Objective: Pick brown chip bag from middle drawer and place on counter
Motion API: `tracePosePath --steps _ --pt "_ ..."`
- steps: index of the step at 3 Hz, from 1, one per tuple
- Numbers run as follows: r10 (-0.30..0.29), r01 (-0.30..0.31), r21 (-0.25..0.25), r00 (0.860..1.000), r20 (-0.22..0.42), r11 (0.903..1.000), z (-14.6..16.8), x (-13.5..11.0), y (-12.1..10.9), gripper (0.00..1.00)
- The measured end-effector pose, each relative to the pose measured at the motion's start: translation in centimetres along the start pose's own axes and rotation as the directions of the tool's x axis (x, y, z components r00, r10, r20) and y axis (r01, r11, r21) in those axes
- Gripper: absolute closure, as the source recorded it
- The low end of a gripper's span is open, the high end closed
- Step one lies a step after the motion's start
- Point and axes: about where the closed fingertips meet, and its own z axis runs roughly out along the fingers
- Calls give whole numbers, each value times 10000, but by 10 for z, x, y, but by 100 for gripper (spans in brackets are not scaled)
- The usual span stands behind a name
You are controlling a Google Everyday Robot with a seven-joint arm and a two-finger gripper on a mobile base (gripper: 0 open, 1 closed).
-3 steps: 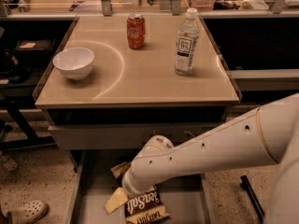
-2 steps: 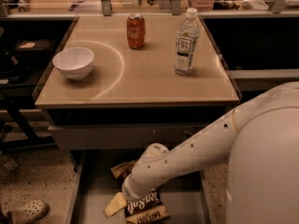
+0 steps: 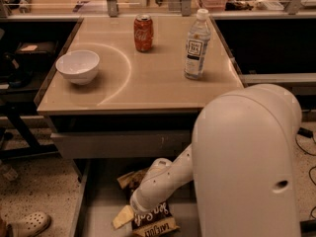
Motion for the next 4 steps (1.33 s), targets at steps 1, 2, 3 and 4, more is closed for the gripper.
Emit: tracePosePath --steps 1,2,3,4 --pt "150 -147 330 9998 -94 9993 18 -3 -22 0" --pt "275 -264 635 9995 -166 9976 29 -3 -41 0" --pt "286 -273 671 9994 -174 9974 29 -3 -43 18" --pt "285 -273 671 9994 -174 9974 29 -3 -43 43"
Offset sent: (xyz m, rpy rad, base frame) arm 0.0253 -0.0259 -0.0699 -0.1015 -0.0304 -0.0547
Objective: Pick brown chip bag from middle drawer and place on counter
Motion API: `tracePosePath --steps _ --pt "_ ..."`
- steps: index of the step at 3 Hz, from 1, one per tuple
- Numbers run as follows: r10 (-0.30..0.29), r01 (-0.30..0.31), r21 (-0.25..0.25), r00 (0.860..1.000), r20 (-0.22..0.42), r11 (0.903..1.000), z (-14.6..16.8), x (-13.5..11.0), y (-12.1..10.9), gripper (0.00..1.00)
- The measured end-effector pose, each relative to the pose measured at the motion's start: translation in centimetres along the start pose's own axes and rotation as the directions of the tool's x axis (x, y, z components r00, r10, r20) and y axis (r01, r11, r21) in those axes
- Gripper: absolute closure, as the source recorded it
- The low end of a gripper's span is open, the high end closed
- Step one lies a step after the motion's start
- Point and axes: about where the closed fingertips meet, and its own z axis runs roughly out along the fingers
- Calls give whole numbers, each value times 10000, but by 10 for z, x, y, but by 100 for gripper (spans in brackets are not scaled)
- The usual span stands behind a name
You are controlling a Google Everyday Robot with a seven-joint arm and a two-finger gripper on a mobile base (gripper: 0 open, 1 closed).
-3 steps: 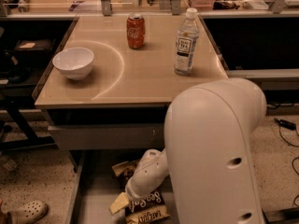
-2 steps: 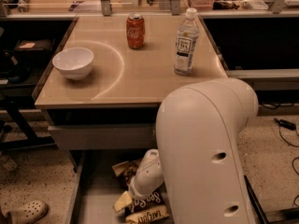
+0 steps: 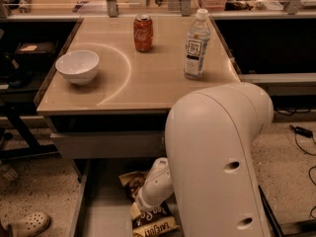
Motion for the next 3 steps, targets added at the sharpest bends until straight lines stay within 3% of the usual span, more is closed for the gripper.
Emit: tracePosePath --steps 2,3 --pt "0 0 0 10000 0 10000 -4 -1 1 87" --pt "0 0 0 10000 -1 10000 -9 -1 2 100"
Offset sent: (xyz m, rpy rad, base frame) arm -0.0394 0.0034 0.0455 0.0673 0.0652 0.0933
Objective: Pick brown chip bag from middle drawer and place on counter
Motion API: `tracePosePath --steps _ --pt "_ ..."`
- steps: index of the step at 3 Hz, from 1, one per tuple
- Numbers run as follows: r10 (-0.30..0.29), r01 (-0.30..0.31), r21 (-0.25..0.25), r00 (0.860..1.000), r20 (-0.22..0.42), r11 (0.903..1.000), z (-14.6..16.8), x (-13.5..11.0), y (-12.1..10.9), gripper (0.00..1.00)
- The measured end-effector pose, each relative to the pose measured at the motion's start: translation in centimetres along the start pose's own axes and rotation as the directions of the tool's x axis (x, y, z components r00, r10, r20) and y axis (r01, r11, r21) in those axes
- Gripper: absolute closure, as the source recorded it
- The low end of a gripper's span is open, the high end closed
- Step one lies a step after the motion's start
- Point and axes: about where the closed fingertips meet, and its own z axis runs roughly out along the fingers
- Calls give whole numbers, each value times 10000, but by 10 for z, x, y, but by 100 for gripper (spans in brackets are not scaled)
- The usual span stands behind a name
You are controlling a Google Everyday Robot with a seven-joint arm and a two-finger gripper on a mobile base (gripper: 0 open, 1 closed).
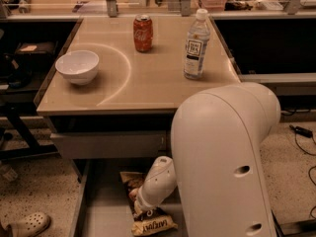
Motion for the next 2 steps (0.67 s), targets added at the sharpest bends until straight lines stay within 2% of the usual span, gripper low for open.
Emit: tracePosePath --steps 1,2 --pt "-125 122 -269 9999 -116 9996 -32 34 13 100" --pt "128 -123 -432 9999 110 9990 -88 74 22 100"
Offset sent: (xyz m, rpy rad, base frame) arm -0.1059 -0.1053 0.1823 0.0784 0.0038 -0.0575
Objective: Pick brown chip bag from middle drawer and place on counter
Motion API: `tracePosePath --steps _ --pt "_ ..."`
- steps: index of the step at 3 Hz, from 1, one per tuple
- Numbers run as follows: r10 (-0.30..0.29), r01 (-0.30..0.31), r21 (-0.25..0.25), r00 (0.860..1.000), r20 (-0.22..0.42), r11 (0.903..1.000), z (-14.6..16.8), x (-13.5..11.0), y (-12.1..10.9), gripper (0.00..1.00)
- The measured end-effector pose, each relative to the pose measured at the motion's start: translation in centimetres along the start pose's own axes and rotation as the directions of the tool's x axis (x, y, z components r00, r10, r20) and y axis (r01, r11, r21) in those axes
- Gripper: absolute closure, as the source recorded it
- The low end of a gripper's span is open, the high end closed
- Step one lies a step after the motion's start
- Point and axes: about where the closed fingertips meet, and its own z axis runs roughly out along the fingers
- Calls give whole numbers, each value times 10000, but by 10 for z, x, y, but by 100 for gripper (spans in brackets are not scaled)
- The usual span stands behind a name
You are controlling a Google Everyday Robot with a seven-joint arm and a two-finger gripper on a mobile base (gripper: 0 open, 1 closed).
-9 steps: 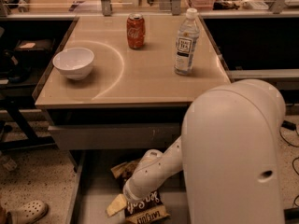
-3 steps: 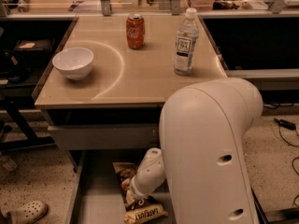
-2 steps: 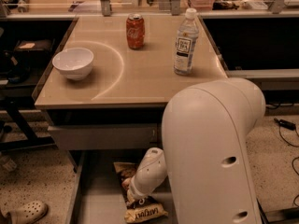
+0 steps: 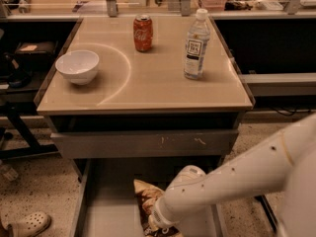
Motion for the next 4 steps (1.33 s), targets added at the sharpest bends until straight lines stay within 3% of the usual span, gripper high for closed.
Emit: tracePosePath --steps 1,2,3,4 --pt "460 -457 -110 9984 320 9989 -19 5 -3 100" --pt "501 -498 -109 9983 297 9987 -18 6 -4 100" --pt "330 -334 141 9991 281 9993 -36 -2 7 100" --pt "417 -438 654 9986 333 9969 -77 3 29 100"
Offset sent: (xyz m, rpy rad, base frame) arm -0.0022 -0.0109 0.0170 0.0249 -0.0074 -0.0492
